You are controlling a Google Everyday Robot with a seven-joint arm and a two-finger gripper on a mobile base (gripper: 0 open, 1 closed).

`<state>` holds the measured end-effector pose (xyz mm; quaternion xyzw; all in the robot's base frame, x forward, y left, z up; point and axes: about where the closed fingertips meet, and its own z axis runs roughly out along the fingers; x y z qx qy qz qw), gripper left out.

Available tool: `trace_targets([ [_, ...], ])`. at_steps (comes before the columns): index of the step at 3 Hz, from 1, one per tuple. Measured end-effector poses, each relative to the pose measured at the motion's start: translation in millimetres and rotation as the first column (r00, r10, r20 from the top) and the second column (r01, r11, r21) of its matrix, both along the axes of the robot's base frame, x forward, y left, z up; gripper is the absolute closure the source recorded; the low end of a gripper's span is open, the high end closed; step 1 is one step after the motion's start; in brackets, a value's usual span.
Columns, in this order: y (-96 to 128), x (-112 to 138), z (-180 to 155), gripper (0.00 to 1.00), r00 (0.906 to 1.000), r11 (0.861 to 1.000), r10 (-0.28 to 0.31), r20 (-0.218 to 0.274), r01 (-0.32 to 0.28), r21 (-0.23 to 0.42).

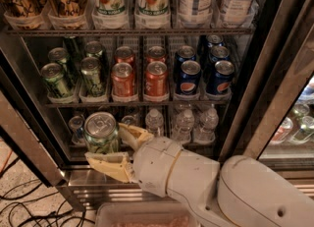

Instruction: Pick green can from middle shelf of fridge

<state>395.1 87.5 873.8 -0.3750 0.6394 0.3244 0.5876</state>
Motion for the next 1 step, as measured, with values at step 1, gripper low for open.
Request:
trace_targets([
  [1,-18.8,3.4,0.2,1.00,0.9988,0.999,-0.048,0.001,0.048,-0.002],
])
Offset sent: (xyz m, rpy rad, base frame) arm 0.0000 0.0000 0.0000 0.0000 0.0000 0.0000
